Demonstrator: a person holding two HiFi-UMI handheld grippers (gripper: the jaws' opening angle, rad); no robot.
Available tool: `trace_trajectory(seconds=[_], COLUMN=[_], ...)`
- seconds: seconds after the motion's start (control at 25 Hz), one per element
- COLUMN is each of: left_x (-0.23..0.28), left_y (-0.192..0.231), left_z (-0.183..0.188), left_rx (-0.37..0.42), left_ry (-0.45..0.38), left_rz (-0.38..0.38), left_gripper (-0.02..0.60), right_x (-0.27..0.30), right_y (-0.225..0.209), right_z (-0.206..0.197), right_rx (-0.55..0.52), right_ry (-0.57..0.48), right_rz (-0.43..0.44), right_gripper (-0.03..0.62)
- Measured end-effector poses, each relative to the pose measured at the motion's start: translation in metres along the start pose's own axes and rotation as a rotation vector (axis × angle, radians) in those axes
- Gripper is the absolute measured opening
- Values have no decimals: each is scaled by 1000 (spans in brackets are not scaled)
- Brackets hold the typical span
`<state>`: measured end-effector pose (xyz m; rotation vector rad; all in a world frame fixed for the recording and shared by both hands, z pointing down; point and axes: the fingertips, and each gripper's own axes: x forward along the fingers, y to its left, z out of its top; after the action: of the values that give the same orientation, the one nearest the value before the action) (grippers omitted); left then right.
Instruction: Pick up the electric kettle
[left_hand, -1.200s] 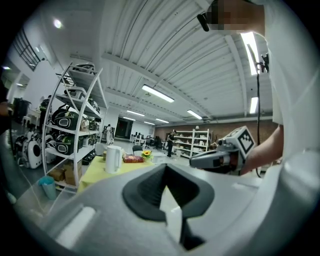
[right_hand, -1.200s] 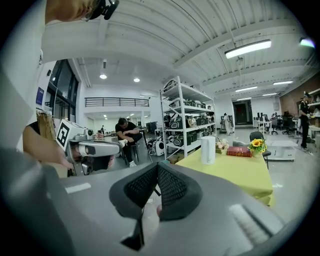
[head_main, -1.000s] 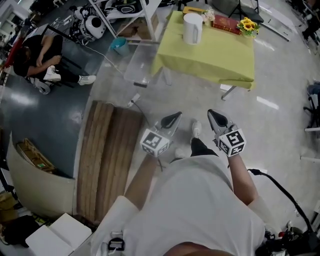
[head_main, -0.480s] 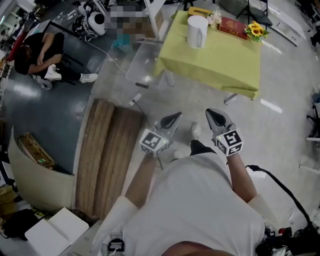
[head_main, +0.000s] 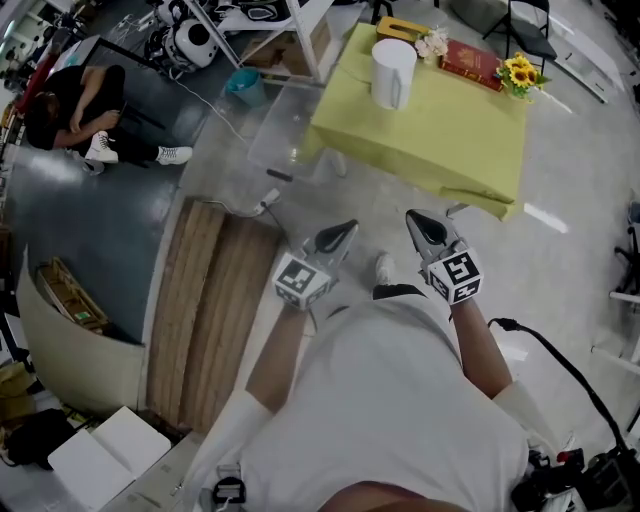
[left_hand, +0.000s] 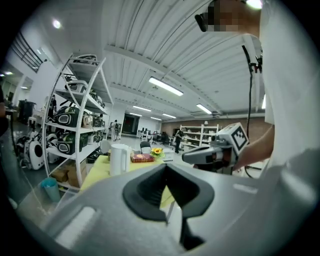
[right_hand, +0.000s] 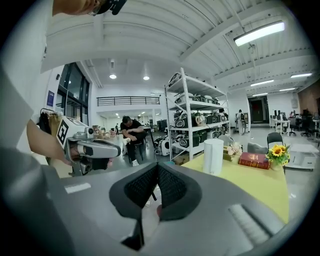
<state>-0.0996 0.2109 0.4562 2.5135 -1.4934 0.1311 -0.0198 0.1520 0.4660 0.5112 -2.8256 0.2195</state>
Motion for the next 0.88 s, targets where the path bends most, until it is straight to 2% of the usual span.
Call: trace_trajectory(seconds=[0.4,0.68,0.88], left_x=[67,97,101], left_y=[32,44,50], left_z=[8,6,13], left_rx=[-25,-20,-24], left_ry=[-27,-8,-6], left_rz=[51,57,60], left_gripper=[2,2,2], right_x=[23,34,37], right_y=[-72,-99,-103], right_z=[1,-4,-2], right_rx=[-2,7,13], right_ry=[26,45,50], right_rz=[50,74,80], right_gripper=[3,3,3])
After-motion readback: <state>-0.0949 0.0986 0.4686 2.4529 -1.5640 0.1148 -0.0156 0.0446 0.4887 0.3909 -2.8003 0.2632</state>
